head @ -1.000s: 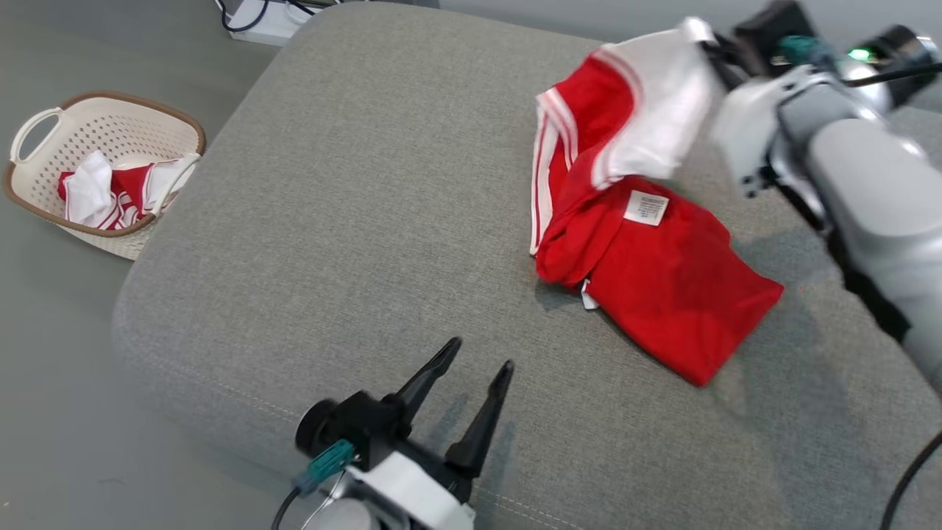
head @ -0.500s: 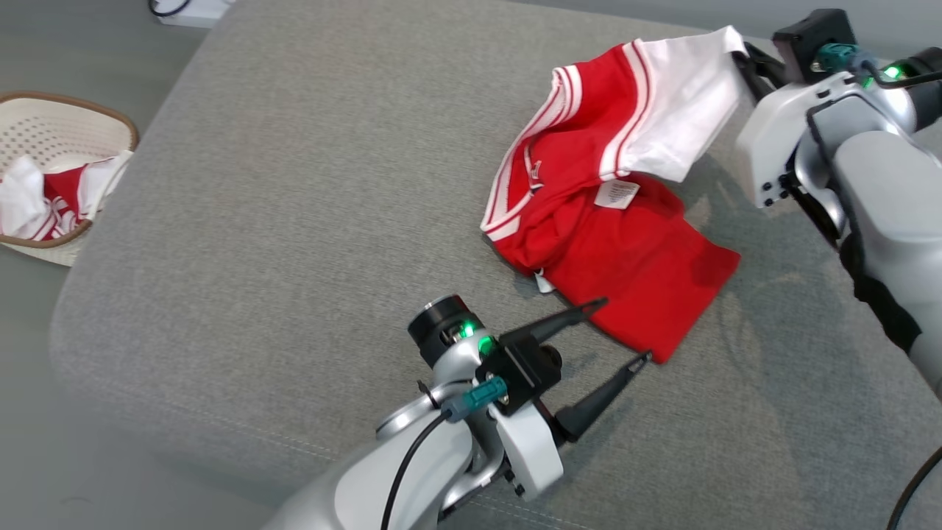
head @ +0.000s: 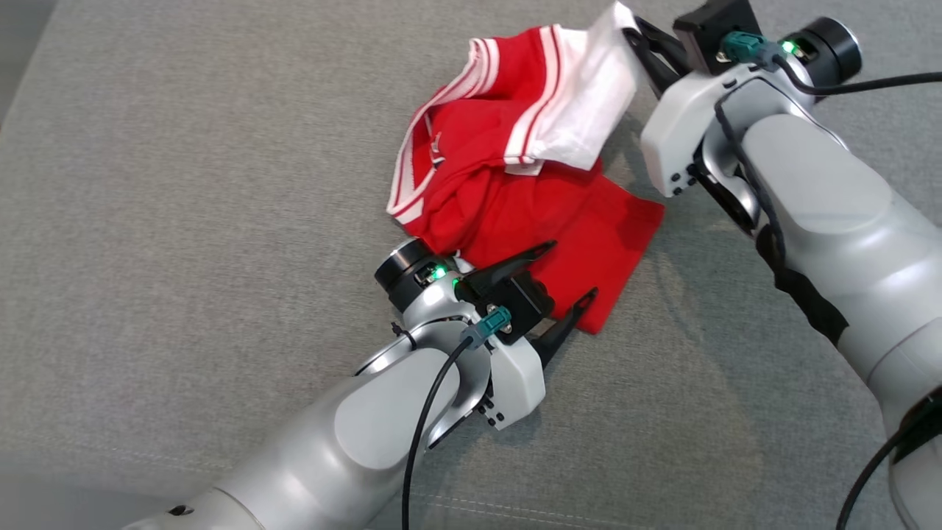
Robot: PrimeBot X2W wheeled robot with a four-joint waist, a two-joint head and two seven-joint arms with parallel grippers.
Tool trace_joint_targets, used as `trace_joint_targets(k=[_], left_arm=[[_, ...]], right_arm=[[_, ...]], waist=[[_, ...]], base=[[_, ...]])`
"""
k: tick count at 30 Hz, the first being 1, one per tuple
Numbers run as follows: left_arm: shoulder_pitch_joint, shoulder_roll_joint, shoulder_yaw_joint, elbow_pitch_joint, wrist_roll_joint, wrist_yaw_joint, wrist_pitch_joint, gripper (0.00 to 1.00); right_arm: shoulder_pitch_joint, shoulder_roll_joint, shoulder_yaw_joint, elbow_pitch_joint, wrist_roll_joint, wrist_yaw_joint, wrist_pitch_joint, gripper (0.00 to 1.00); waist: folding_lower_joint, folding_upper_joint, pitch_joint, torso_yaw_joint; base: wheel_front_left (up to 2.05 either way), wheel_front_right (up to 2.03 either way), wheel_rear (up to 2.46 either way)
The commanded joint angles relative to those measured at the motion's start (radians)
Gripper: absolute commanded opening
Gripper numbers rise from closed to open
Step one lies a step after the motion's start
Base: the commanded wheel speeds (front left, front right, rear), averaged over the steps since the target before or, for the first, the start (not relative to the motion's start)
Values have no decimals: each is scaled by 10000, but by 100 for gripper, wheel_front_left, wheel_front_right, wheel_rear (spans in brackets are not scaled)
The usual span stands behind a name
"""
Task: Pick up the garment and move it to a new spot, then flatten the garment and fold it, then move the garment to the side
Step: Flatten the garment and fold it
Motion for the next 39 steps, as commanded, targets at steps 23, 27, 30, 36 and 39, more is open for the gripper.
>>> trace_joint_targets(k=[23, 27, 30, 36, 39], left_arm=[[-1528, 830, 825, 311, -1180, 786, -527, 0], [-1616, 2031, 2009, -1231, -1037, 669, -537, 0], [-1837, 3042, 2825, -2063, -855, 548, -539, 0], [-2383, 4513, 3648, -2268, -642, 319, -540, 0], [-2487, 5119, 3824, -2248, -662, 46, -540, 0]], right_arm=[[-359, -455, -1646, -440, 260, 40, -487, 0], [-162, -786, -2318, -527, 336, 40, -488, 0], [-28, -931, -2714, -747, 384, 40, -488, 0], [207, -1080, -3151, -1086, 374, 40, -489, 0], [447, -1212, -3295, -1209, 413, 40, -489, 0]], waist=[[0, 0, -285, 264], [0, 0, -601, 485], [0, 0, -836, 545], [0, 0, -1239, 377], [0, 0, -1461, 214]], base=[[0, 0, 0], [0, 0, 0], [0, 0, 0], [0, 0, 0], [0, 0, 0]])
